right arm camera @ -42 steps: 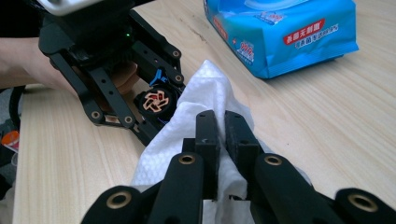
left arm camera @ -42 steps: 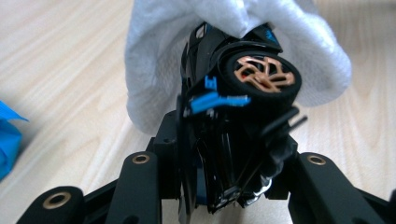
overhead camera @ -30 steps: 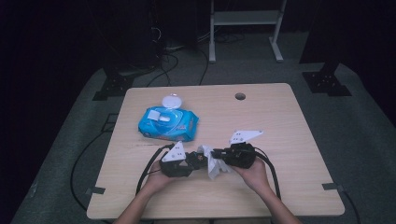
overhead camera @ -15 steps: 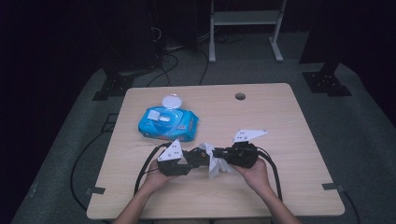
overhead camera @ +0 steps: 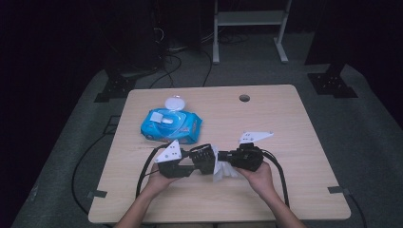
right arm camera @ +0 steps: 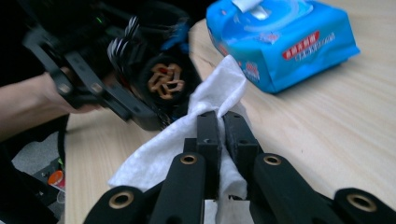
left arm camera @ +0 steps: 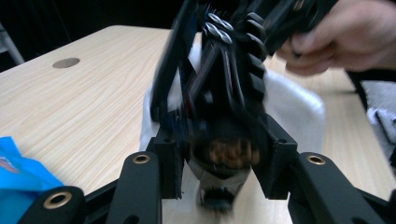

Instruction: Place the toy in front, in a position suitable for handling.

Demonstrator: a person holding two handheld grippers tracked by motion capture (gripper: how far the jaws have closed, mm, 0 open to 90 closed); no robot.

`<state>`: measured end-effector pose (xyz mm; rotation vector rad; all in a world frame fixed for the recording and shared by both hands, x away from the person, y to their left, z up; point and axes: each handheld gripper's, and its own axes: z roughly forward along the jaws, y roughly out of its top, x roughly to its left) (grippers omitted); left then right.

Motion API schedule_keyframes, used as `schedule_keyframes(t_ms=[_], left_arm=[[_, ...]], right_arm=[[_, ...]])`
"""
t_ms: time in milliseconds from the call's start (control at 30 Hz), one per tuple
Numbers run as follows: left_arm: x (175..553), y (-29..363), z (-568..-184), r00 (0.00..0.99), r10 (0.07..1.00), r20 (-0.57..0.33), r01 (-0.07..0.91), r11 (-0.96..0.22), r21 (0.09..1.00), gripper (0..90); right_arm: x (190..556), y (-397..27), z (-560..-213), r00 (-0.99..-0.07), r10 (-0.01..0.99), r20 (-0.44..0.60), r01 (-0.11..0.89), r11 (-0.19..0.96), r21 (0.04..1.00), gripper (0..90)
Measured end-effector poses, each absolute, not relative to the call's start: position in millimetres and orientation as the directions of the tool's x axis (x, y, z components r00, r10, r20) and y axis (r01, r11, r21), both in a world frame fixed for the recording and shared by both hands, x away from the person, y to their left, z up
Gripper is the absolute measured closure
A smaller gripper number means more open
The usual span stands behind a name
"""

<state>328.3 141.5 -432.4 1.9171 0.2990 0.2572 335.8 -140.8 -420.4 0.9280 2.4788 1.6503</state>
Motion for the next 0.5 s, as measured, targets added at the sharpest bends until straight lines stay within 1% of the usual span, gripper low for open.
schedule_keyframes(t_ms=[100, 167, 333, 500], left_arm=[[328, 144, -431, 0.945, 0.327, 0.016, 0.089, -0.305, 0.948, 59.7], [328, 144, -431, 0.945, 0.327, 0.013, 0.091, -0.302, 0.949, 59.8], [331, 145, -433, 0.942, 0.336, -0.010, 0.115, -0.293, 0.949, 57.6], [332, 142, -436, 0.943, 0.334, -0.013, 0.117, -0.293, 0.949, 56.7]], right_arm=[[337, -139, -428, -0.813, 0.491, 0.314, 0.482, 0.263, 0.836, 85.3], [338, -139, -431, -0.807, 0.483, 0.340, 0.498, 0.245, 0.832, 85.4], [339, -139, -431, -0.808, 0.479, 0.342, 0.498, 0.246, 0.831, 85.3], [339, -139, -431, -0.809, 0.473, 0.349, 0.501, 0.244, 0.830, 85.3]])
